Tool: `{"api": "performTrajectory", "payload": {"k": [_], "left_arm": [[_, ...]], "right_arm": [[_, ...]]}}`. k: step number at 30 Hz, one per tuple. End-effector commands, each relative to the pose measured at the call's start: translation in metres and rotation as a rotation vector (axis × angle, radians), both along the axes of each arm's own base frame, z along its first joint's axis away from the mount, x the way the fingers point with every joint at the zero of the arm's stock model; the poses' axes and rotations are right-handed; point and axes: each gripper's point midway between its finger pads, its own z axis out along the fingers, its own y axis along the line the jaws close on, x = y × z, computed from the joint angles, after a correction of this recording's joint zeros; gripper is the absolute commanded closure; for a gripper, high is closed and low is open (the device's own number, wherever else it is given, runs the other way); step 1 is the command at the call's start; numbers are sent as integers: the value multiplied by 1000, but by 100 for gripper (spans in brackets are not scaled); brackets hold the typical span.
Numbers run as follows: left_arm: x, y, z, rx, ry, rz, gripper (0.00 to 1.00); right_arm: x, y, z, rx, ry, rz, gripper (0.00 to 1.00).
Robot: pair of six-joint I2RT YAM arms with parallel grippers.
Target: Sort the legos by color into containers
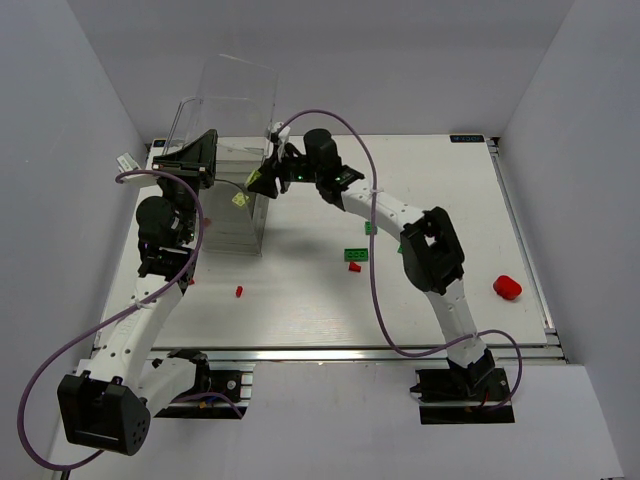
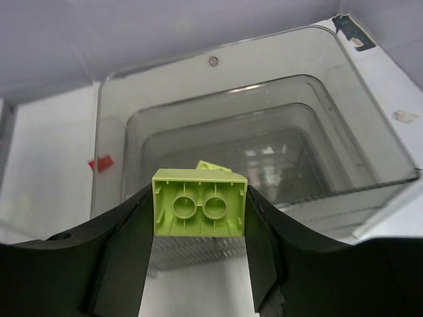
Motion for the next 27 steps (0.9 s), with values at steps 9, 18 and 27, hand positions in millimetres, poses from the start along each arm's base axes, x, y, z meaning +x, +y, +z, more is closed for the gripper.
{"api": "performTrajectory", "payload": {"k": [9, 18, 27], "left_arm": [[8, 5, -19, -36, 68, 17, 81], [7, 5, -18, -33, 69, 17, 81], [4, 7, -22, -35, 79, 22, 81]], "right_arm": [[13, 39, 13, 202, 92, -117, 100], [12, 44, -5, 157, 44, -73, 51], [12, 41, 9, 184, 12, -58, 27]]}}
